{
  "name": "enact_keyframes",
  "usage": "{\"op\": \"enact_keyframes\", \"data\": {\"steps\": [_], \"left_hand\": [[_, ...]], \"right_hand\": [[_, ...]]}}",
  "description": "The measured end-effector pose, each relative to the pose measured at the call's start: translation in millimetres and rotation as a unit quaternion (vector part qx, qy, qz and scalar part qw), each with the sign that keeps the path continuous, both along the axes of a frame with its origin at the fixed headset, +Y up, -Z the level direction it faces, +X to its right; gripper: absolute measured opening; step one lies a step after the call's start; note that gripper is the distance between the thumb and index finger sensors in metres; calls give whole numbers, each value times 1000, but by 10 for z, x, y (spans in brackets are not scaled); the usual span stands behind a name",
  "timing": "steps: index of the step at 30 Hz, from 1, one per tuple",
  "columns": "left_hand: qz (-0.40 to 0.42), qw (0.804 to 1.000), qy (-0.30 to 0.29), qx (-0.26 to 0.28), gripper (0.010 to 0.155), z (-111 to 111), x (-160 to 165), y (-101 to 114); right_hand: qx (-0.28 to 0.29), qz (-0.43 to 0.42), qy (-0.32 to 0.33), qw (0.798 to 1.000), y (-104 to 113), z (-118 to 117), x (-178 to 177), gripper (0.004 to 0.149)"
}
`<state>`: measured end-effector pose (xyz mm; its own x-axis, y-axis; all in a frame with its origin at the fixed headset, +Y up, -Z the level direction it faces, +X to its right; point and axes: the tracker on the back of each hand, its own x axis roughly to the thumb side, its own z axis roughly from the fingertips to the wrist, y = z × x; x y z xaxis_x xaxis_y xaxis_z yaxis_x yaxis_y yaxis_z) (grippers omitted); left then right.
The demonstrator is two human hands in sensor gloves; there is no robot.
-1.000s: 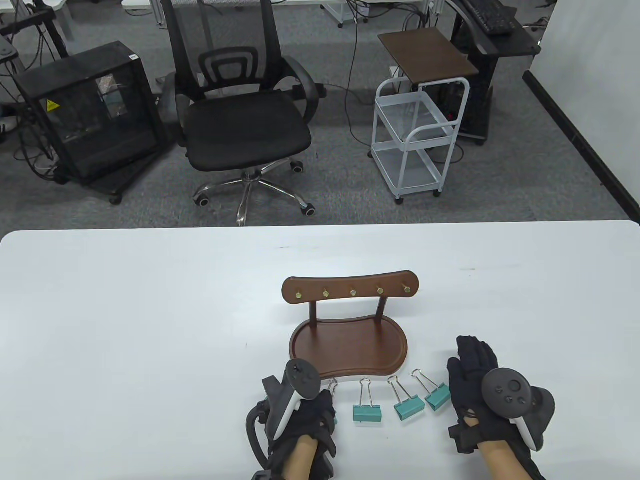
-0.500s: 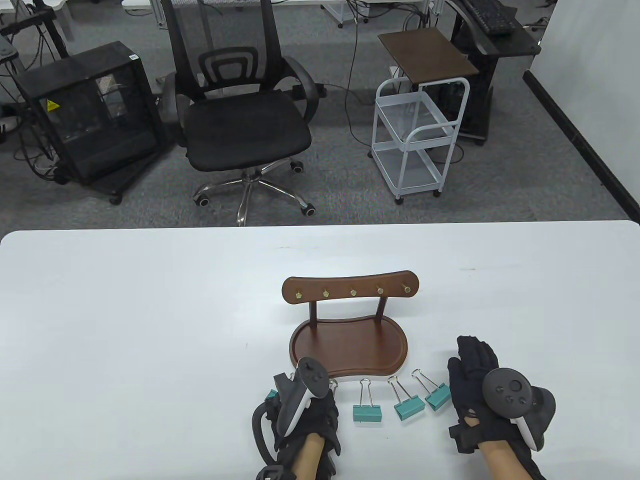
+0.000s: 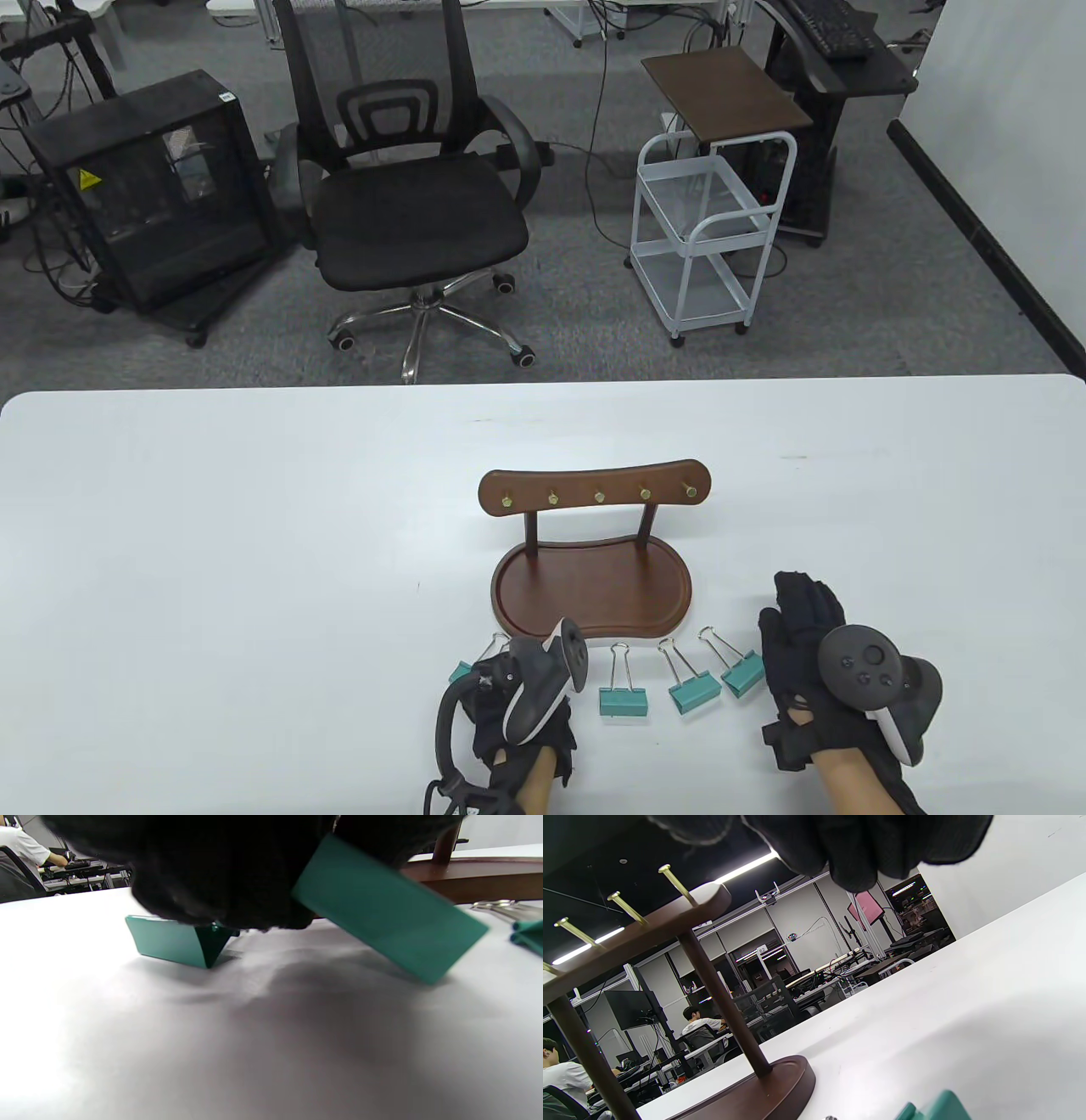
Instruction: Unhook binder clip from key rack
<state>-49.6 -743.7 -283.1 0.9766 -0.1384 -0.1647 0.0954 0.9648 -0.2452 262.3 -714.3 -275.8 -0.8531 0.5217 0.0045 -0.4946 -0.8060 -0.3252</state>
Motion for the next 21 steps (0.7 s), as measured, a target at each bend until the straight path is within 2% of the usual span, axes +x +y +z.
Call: {"op": "enact_keyframes", "data": {"steps": [7, 15, 21], "left_hand": [[-37, 999, -2, 2, 45, 11, 41, -9], [-37, 999, -1, 16, 44, 13, 20, 3], [-19, 998, -1, 54, 46, 28, -63, 60]], "right_hand": [[-2, -1, 1, 1000, 1, 1, -3, 59], [-5, -1, 2, 1000, -1, 1, -6, 59], [-10, 11, 2, 1000, -10, 2, -15, 59]]}}
